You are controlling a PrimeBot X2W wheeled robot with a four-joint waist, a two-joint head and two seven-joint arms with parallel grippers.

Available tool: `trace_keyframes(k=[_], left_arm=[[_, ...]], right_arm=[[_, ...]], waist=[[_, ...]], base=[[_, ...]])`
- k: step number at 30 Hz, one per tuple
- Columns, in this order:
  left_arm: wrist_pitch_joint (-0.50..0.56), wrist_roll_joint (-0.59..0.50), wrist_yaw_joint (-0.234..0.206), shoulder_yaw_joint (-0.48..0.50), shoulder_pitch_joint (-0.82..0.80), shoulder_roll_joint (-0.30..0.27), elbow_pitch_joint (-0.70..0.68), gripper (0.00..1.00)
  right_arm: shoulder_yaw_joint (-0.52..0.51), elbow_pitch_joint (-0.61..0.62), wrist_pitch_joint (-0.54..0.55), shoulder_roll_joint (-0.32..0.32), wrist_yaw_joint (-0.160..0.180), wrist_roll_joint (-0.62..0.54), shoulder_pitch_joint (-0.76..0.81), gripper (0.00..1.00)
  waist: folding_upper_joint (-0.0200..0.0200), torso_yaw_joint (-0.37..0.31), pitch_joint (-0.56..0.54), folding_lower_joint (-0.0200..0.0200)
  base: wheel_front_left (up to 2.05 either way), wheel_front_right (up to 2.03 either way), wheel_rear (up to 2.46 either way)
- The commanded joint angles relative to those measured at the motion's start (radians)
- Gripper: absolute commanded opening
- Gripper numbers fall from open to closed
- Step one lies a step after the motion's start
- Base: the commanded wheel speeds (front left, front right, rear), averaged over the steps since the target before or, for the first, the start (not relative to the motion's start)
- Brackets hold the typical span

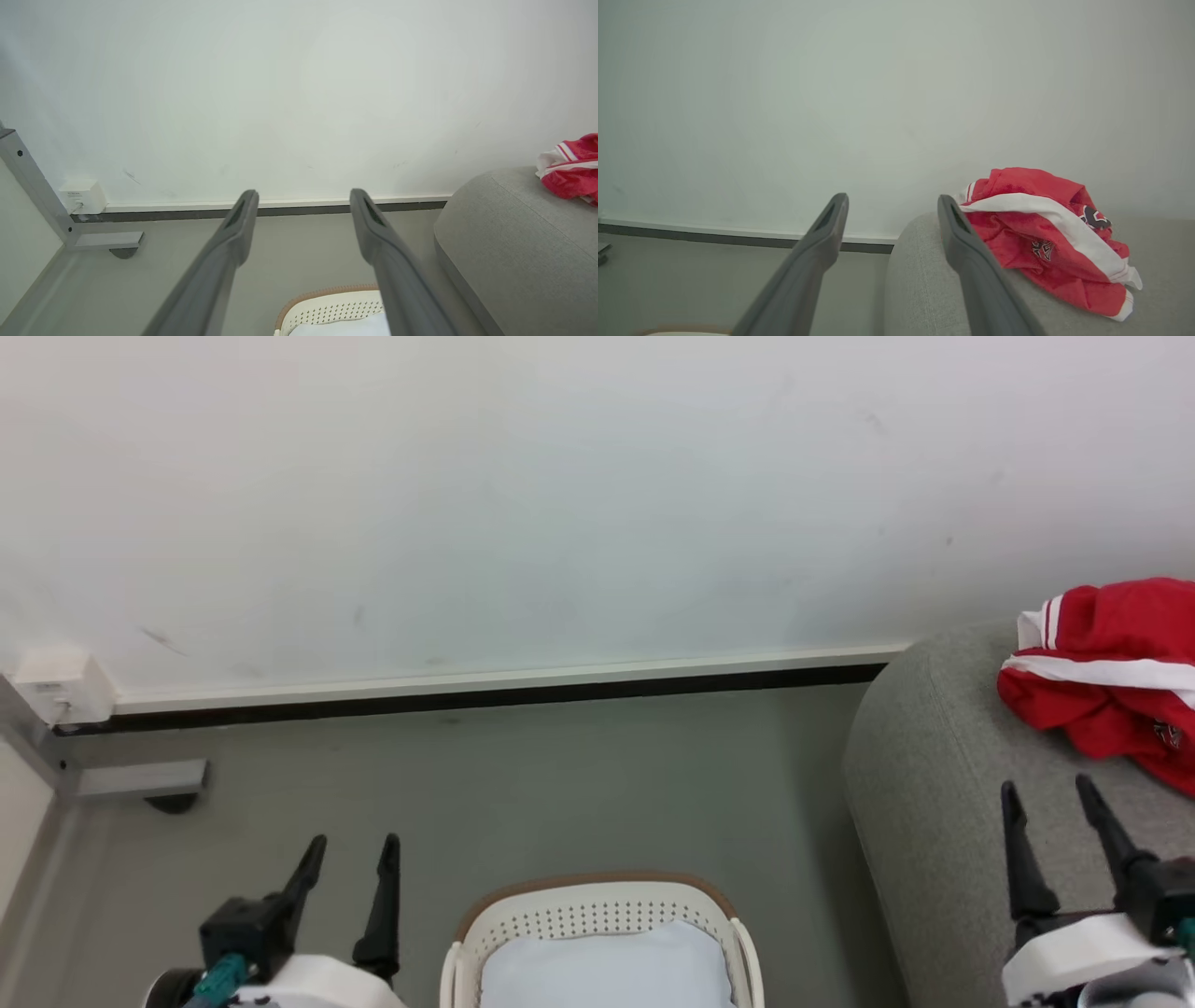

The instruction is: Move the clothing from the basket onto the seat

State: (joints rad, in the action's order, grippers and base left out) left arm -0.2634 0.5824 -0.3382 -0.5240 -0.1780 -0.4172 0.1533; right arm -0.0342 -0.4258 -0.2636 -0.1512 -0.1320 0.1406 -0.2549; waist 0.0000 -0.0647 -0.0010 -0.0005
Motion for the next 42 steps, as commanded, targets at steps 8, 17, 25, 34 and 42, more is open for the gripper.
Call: trace_keyframes(k=[8, 17, 25, 34, 42], left_arm=[[-0.001, -0.088, 0.073, 0.153, 0.146, 0.087, 0.016, 1.00], [-0.001, -0.198, 0.170, 0.296, 0.239, 0.185, 0.041, 1.00], [-0.001, -0.271, 0.272, 0.380, 0.280, 0.257, 0.025, 1.00], [-0.001, -0.336, 0.355, 0.419, 0.268, 0.299, 0.046, 1.00], [-0.001, -0.369, 0.397, 0.445, 0.265, 0.324, 0.063, 1.00]], right_arm=[[0.058, 0.024, 0.000, 0.074, 0.003, -0.030, 0.134, 1.00], [0.045, 0.044, -0.001, 0.100, 0.003, -0.014, 0.227, 1.00], [0.068, 0.030, -0.001, 0.100, 0.003, 0.014, 0.237, 1.00], [0.063, 0.023, -0.001, 0.100, 0.003, 0.018, 0.231, 1.00], [0.063, 0.016, -0.001, 0.100, 0.003, 0.022, 0.222, 1.00]], waist=[[0.0000, 0.041, -0.053, 0.0005], [0.0000, 0.043, -0.082, 0.0005], [0.0000, 0.037, -0.092, 0.0005], [0.0000, 0.028, -0.084, 0.0005], [0.0000, 0.023, -0.081, 0.0005]], base=[[0.00, 0.00, 0.00], [0.00, 0.00, 0.00], [0.00, 0.00, 0.00], [0.00, 0.00, 0.00], [0.00, 0.00, 0.00]])
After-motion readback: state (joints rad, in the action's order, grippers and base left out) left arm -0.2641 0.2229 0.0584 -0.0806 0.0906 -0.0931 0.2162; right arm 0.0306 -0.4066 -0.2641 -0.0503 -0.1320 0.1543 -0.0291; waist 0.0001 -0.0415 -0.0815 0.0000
